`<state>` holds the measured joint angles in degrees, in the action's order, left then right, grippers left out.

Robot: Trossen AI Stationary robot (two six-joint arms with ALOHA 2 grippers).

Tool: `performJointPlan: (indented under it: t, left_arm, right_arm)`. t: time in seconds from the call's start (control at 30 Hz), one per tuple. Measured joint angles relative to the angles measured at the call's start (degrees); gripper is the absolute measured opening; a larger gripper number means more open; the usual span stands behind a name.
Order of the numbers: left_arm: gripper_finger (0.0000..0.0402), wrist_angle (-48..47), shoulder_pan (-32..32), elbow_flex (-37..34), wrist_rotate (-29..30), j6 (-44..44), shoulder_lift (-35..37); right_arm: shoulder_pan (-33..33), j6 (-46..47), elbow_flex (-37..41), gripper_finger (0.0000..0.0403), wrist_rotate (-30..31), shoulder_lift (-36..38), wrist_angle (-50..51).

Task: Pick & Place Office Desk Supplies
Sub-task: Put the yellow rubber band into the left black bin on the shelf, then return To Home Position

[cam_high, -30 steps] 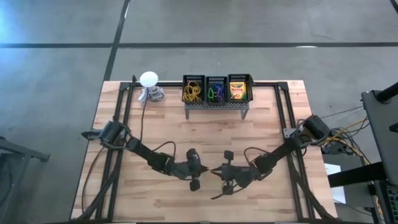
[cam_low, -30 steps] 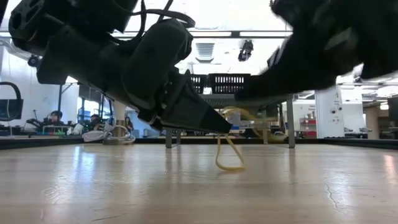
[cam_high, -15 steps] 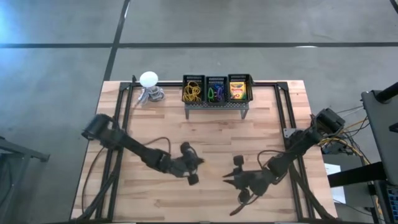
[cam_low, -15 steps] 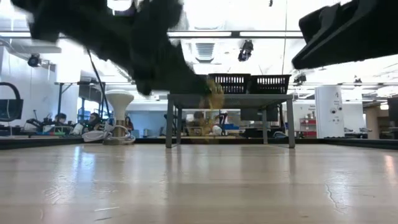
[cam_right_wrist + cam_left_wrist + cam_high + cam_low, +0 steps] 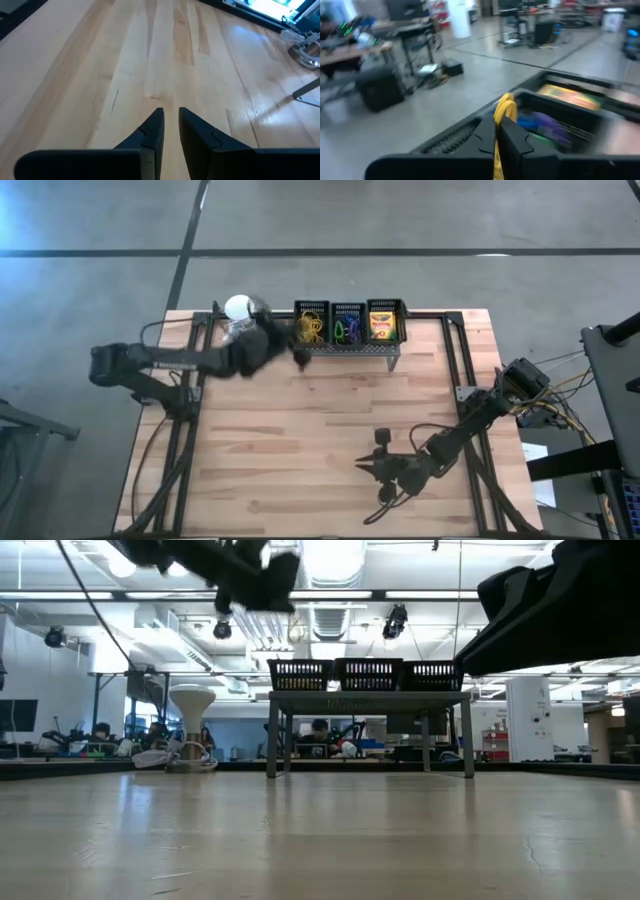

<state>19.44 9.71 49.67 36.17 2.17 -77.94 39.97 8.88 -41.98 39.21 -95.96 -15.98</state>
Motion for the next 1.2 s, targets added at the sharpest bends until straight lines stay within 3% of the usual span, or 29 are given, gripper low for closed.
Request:
performJointPlan:
  t: [0.13,0.27,0.4,0.53,0.8,0.93,1.03,1.2]
  left_arm:
    - [0.0011,-0.2,11.9,0.2,-12.5,-6.9,-0.7]
    - [0.0019,-0.8,18.0,0.5,-22.6,-11.3,-3.6]
    - [0.0029,-1.2,18.4,2.0,-23.7,-11.4,-6.3]
    - [0.0054,-7.5,18.0,5.6,-24.0,-10.8,-7.9]
    - [0.0154,-31.5,17.8,16.9,-23.8,-9.9,-8.2]
    - [0.0193,-42.8,16.9,22.8,-23.8,-13.7,-8.2]
    - [0.0204,-49.5,14.9,26.3,-23.8,-14.6,-8.2]
    - [0.0196,-50.7,6.9,26.2,-23.5,-14.4,-8.1]
  right_arm:
    - [0.0,-0.1,0.0,0.0052,0.0,0.0,0.1]
    - [0.0,-0.1,0.0,0.0052,0.0,0.0,0.1]
    - [0.0,0.0,0.0,0.0052,0.0,0.0,0.1]
    - [0.0,0.1,0.0,0.0052,-0.1,0.0,0.2]
    - [0.0,1.0,0.2,0.0052,-0.2,0.0,0.0]
    - [0.0,1.5,0.4,0.0052,-0.2,0.0,0.0]
    - [0.0,1.7,0.5,0.0052,-0.2,0.0,0.0]
    - [0.0,2.9,0.9,0.0052,-0.2,0.0,0.0]
